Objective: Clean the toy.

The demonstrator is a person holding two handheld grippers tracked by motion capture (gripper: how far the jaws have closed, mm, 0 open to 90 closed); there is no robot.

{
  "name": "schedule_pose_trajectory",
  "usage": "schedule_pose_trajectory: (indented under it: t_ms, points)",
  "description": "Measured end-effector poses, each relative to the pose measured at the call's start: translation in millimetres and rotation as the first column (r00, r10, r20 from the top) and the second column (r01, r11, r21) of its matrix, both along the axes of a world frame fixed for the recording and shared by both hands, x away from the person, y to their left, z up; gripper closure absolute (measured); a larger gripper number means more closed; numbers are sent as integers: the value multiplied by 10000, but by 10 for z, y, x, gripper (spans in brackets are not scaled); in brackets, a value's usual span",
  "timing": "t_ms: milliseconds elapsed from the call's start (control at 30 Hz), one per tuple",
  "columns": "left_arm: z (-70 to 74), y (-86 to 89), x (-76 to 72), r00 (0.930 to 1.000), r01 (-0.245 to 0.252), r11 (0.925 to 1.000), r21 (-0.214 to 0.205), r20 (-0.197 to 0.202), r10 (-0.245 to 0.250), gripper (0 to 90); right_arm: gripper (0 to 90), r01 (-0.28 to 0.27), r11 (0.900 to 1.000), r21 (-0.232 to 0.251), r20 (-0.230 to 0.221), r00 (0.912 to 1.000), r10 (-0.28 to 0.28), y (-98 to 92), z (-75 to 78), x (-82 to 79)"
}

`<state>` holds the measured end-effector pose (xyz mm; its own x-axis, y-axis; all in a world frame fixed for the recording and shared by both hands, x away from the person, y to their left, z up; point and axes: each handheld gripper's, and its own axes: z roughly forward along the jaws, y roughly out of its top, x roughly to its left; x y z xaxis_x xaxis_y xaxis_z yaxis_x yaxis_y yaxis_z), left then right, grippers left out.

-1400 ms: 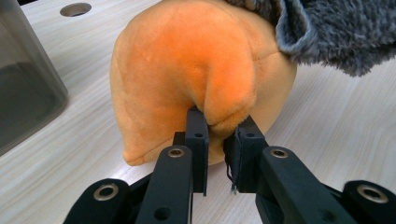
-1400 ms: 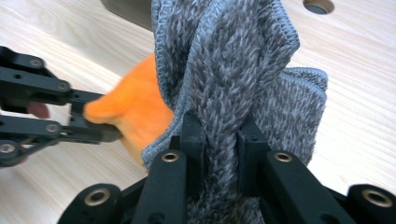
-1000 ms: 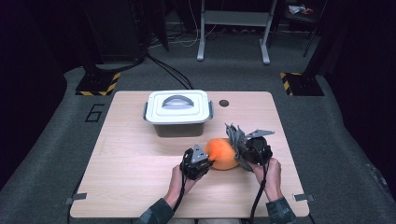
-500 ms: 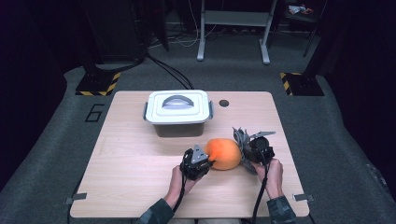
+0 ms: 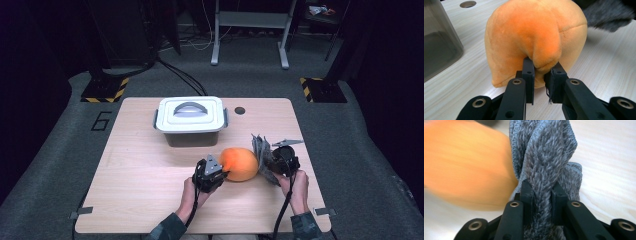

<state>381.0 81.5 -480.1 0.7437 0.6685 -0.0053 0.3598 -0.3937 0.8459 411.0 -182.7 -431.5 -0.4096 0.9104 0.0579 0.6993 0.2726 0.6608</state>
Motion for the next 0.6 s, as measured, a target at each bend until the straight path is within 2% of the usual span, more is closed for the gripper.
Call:
schedule_pose_trajectory:
  t_ms: [133,167,267,400,533,600]
  points:
    - [7,-4,5,10000,-50,10000,28,32,50,781,759,-651,9974,310,519,9966,635,150,220,-127]
    - [8,-5,5,10000,-59,10000,27,26,59,781,759,-888,9956,314,711,9937,864,195,258,-151]
    - [15,-2,8,10000,-29,10000,46,-35,29,780,759,-1509,9879,356,861,9853,1474,345,342,-218]
    - [17,-1,11,10000,-53,10000,30,-52,53,779,758,-2108,9771,292,939,9738,2073,539,355,-259]
    - [10,3,16,9999,-115,9999,21,-31,115,778,755,-2416,9703,98,894,9667,2398,643,292,-237]
    - [6,10,21,9999,-138,9999,26,-47,138,778,756,-2184,9758,53,735,9733,2175,677,263,-230]
